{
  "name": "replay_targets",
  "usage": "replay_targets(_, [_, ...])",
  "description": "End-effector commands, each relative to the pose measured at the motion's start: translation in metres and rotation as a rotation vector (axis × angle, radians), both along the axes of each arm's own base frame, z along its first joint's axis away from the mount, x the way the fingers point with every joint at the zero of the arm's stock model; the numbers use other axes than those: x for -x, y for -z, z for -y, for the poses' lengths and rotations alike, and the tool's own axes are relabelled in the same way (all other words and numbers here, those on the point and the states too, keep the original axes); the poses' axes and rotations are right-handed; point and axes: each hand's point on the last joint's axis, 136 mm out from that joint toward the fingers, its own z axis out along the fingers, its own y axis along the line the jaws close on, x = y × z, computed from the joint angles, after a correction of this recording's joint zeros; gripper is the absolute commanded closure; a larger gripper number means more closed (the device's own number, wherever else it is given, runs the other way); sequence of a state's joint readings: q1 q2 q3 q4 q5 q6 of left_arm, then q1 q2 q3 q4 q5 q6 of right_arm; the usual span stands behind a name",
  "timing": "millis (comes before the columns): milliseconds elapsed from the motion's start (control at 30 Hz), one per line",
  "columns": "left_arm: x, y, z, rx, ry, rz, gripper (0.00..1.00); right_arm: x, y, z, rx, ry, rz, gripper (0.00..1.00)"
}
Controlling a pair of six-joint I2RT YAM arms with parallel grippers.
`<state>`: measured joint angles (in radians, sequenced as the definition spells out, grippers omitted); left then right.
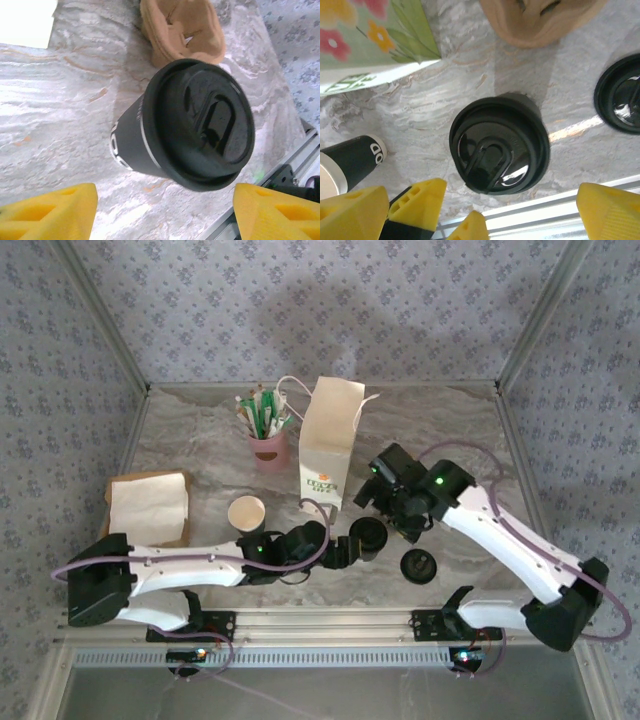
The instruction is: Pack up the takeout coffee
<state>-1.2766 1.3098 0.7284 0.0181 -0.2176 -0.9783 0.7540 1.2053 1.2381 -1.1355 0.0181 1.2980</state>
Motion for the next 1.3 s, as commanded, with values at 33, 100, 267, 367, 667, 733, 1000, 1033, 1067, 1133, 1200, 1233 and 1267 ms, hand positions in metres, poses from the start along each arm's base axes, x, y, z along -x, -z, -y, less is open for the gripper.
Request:
replay_targets(33, [0.000,-0.010,-0.016,-0.027,-0.022,0.021,0.28,0.001,0.011,0.035,0.130,-0.029,0.041,0.08])
replay_targets(100, [-0.001,-0.014,-0.019,-0.035,-0.022,0.032,0.27,0.000,0.013,0.041,0.143,-0.064,0.079,0.17])
replay_targets(267, [-0.004,-0.030,-0.015,-0.053,0.007,0.048,0.27,-0.003,0.021,0.034,0.046,-0.200,0.203,0.46])
replay_targets(367, [-0.006,-0.039,-0.010,-0.050,0.033,0.047,0.28,0.001,0.027,0.031,-0.045,-0.244,0.258,0.62])
replay_targets(667, [-0.010,-0.057,0.016,-0.076,0.127,0.033,0.43,0.013,0.049,0.015,-0.302,-0.308,0.241,1.00])
replay_targets(733, [-0.011,-0.058,0.022,-0.091,0.147,0.031,0.46,0.014,0.052,0.012,-0.337,-0.322,0.234,1.00])
replay_targets(1000, [-0.011,-0.048,0.038,-0.135,0.188,0.011,0.52,0.013,0.057,0.006,-0.385,-0.331,0.220,1.00])
replay_targets(1033, [-0.011,-0.046,0.038,-0.141,0.189,0.009,0.52,0.013,0.057,0.006,-0.387,-0.332,0.219,1.00])
replay_targets(1067, [-0.011,-0.043,0.039,-0.148,0.189,0.005,0.52,0.013,0.058,0.005,-0.391,-0.334,0.216,1.00])
replay_targets(1133, [-0.012,-0.041,0.039,-0.153,0.186,0.002,0.53,0.014,0.060,0.006,-0.390,-0.332,0.207,1.00])
replay_targets(1200, [-0.014,-0.039,0.038,-0.155,0.181,0.000,0.54,0.014,0.062,0.006,-0.387,-0.333,0.203,1.00])
replay_targets(1233, [-0.015,-0.039,0.038,-0.154,0.179,0.001,0.54,0.014,0.062,0.006,-0.387,-0.331,0.202,1.00])
replay_targets(1267, [-0.015,-0.040,0.037,-0.152,0.177,0.003,0.54,0.014,0.062,0.006,-0.386,-0.331,0.202,1.00])
